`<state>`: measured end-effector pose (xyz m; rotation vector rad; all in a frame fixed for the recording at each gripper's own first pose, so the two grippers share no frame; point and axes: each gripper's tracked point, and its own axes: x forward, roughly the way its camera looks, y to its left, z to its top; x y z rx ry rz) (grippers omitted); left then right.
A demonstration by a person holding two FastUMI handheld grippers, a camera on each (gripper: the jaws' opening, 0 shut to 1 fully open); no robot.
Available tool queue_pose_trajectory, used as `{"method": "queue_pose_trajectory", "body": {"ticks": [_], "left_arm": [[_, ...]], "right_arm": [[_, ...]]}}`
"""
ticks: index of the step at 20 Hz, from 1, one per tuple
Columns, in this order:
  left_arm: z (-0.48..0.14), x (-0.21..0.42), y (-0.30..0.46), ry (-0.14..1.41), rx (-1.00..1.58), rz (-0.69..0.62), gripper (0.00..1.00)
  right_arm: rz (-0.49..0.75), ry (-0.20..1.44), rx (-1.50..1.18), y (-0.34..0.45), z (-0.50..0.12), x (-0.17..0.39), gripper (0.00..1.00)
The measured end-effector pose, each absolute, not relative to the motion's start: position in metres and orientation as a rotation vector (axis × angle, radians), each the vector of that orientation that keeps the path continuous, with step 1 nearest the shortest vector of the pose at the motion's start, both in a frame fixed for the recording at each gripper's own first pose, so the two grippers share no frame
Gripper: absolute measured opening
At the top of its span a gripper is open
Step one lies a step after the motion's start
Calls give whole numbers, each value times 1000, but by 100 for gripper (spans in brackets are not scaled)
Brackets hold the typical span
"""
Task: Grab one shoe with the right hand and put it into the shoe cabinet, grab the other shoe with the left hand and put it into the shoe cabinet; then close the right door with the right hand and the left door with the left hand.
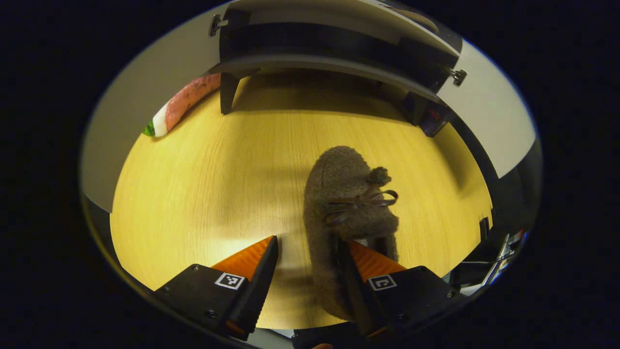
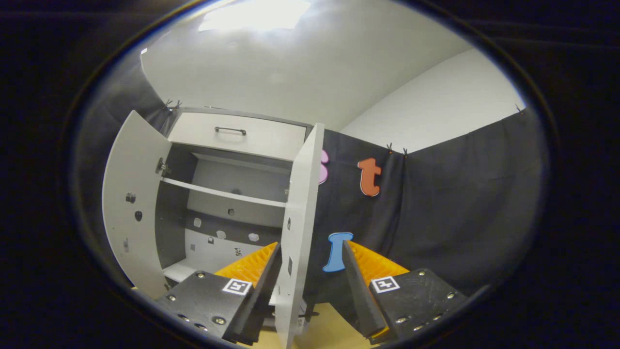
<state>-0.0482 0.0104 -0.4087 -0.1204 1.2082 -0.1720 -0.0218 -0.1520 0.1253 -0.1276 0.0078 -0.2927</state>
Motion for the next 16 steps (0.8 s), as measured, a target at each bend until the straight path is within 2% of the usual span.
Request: {"method": "queue_pose_trajectory", "body": {"ticks": [1, 5, 7, 10, 11, 12, 14, 16], "left_arm": [[-407, -48, 13, 1227, -155, -166, 76], [-397, -35, 16, 1262, -259, -188, 62], [-399, -35, 11, 1282, -283, -183, 37], [-398, -32, 13, 1300, -307, -158, 21], [-396, -33, 17, 1300, -322, -140, 19], [-396, -27, 18, 1290, -341, -120, 9], [-396, -29, 15, 1295, -356, -108, 1], [-390, -26, 16, 1285, -350, -101, 1]], "right_arm": [[-300, 13, -134, -154, 125, -24, 73], [-324, 33, -149, -159, 120, -30, 75], [-331, 43, -151, -160, 117, -31, 75], [-330, 49, -155, -158, 115, -31, 75], [-328, 48, -156, -157, 115, -31, 73], [-327, 45, -157, -156, 114, -30, 73], [-321, 42, -159, -154, 114, -30, 73], [-317, 41, -163, -153, 113, -28, 73]]}}
